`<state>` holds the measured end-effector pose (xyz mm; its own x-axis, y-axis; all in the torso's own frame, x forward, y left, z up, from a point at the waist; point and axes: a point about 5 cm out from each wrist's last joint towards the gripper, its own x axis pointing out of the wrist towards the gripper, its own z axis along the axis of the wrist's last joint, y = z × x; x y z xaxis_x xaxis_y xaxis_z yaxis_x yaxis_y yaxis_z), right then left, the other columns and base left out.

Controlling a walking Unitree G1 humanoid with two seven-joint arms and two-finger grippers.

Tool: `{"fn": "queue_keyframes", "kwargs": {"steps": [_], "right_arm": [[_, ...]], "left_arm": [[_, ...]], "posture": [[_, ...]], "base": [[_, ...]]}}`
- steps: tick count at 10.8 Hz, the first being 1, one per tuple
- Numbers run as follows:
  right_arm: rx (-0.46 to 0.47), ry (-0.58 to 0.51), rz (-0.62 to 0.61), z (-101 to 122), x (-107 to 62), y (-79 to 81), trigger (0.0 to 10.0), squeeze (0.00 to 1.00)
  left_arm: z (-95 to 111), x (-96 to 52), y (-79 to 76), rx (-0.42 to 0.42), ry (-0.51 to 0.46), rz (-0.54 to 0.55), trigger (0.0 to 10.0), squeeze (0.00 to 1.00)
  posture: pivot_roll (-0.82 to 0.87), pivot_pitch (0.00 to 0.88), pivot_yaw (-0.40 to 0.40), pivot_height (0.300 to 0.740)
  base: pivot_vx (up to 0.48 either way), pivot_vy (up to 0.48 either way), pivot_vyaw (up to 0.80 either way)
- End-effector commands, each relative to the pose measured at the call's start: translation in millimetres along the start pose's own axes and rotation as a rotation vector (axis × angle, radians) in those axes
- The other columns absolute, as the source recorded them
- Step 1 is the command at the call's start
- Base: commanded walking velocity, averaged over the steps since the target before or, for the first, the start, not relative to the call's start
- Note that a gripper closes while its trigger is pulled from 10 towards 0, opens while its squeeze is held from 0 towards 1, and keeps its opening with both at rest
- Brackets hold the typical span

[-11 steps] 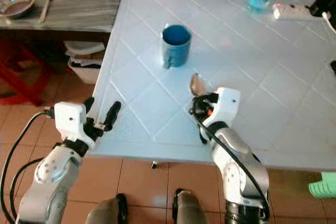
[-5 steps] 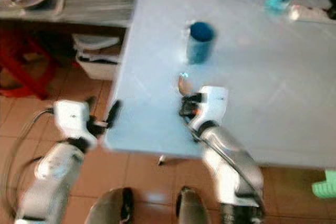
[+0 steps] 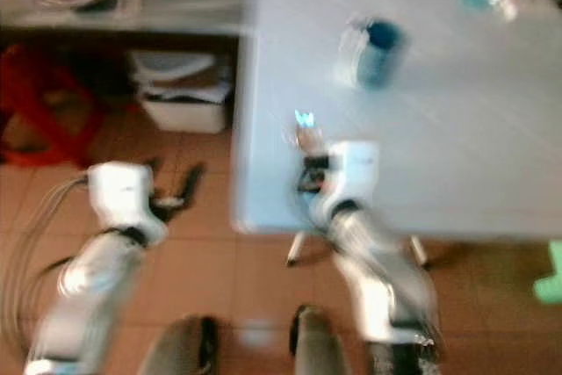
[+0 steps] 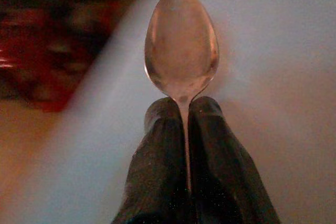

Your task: Setting the table

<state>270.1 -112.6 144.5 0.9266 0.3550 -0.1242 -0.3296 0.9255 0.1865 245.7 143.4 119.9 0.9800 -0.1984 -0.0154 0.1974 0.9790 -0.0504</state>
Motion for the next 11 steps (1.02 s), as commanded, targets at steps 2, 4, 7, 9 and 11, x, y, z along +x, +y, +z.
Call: {"fn": "queue_keyframes", "kwargs": {"steps": [2, 4, 7, 9, 11], "right_arm": [[-0.09, -0.093, -0.044, 13.2, 1.5, -10.6, 0.0, 0.0], [-0.107, -0.128, -0.065, 16.3, 2.7, -14.6, 0.0, 0.0], [-0.135, -0.157, -0.065, 17.3, 3.2, -15.3, 0.0, 0.0], [-0.139, -0.169, -0.068, 17.9, 3.2, -15.6, 0.0, 0.0], [-0.149, -0.179, -0.07, 18.3, 4.2, -16.1, 0.0, 0.0]], "left_arm": [[1.3, 2.4, -5.0, -0.007, -0.012, -0.011, 10.0, 0.0], [2.8, 4.8, -1.7, -0.016, -0.02, 0.012, 10.0, 0.0], [4.7, 6.5, -1.7, 0.004, -0.037, 0.007, 10.0, 0.0], [6.4, 7.7, -1.6, 0.01, -0.047, 0.008, 10.0, 0.0], [6.8, 9.4, -2.8, 0.005, -0.052, 0.007, 10.0, 0.0]], "posture": [[-0.03, 0.203, 0.007, 0.74], [-0.03, 0.196, 0.002, 0.74], [-0.03, 0.191, 0.004, 0.74], [-0.04, 0.188, 0.005, 0.74], [-0.04, 0.184, 0.006, 0.74]], "base": [[0.0, 0.459, 0.0], [0.135, 0.414, 0.0], [0.316, 0.351, 0.0], [0.465, 0.0, 0.0], [0.48, 0.0, 0.0]]}}
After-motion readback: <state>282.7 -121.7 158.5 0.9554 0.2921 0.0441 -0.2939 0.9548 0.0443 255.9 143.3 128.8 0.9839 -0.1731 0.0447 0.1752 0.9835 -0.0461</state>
